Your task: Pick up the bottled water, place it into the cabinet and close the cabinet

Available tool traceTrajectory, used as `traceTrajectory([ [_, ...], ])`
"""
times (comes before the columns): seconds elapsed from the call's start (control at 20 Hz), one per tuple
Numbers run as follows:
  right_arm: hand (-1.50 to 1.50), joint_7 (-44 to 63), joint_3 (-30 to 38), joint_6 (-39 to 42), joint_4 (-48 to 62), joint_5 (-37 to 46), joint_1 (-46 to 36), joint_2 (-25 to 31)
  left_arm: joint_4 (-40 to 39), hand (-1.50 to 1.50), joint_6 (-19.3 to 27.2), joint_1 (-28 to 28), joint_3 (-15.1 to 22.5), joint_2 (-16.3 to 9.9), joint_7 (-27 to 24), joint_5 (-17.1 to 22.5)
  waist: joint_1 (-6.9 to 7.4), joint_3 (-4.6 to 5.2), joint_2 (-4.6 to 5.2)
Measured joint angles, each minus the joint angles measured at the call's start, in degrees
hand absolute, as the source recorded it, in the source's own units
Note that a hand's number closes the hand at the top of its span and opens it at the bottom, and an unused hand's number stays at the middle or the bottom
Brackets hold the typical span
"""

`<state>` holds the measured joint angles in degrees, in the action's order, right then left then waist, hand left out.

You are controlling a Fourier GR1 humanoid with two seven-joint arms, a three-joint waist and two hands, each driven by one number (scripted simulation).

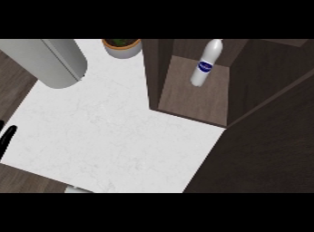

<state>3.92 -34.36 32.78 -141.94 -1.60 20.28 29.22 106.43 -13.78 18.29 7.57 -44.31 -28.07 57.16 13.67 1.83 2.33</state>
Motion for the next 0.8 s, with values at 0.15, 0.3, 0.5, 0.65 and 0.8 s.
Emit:
traceTrajectory([
  [0.15, 1.50, -0.1, 0.1, 0.2, 0.4, -0.9, 0.2, -0.4, -0.1, -1.50, -0.3, -0.4, -0.3, -0.2, 0.0, 0.2, 0.78, -0.02, 0.76],
  [0.3, 1.50, -0.3, 0.2, 0.4, 1.0, -2.4, 0.3, -0.9, -0.2, -1.50, -0.8, -0.8, -0.6, -0.4, 0.0, 0.3, 1.83, -0.16, 1.52],
  [0.5, 1.50, 0.0, 0.3, 0.4, 1.9, -4.5, 0.5, -1.8, -0.3, -1.50, -1.4, -1.3, -0.9, -0.7, 0.1, 0.5, 2.41, -0.32, 2.07],
  [0.65, 1.50, 0.7, 0.7, -0.4, 2.6, -5.9, 0.1, -3.2, -0.5, -1.50, -1.9, -1.2, -0.9, -0.8, 0.2, 0.5, 2.70, -0.36, 2.28],
  [0.8, 1.50, 2.3, 1.2, -0.8, 2.9, -6.4, -1.5, -4.1, -0.6, -1.50, -2.1, -1.4, -1.1, -1.0, 0.4, 0.8, 2.58, -0.41, 2.13],
])
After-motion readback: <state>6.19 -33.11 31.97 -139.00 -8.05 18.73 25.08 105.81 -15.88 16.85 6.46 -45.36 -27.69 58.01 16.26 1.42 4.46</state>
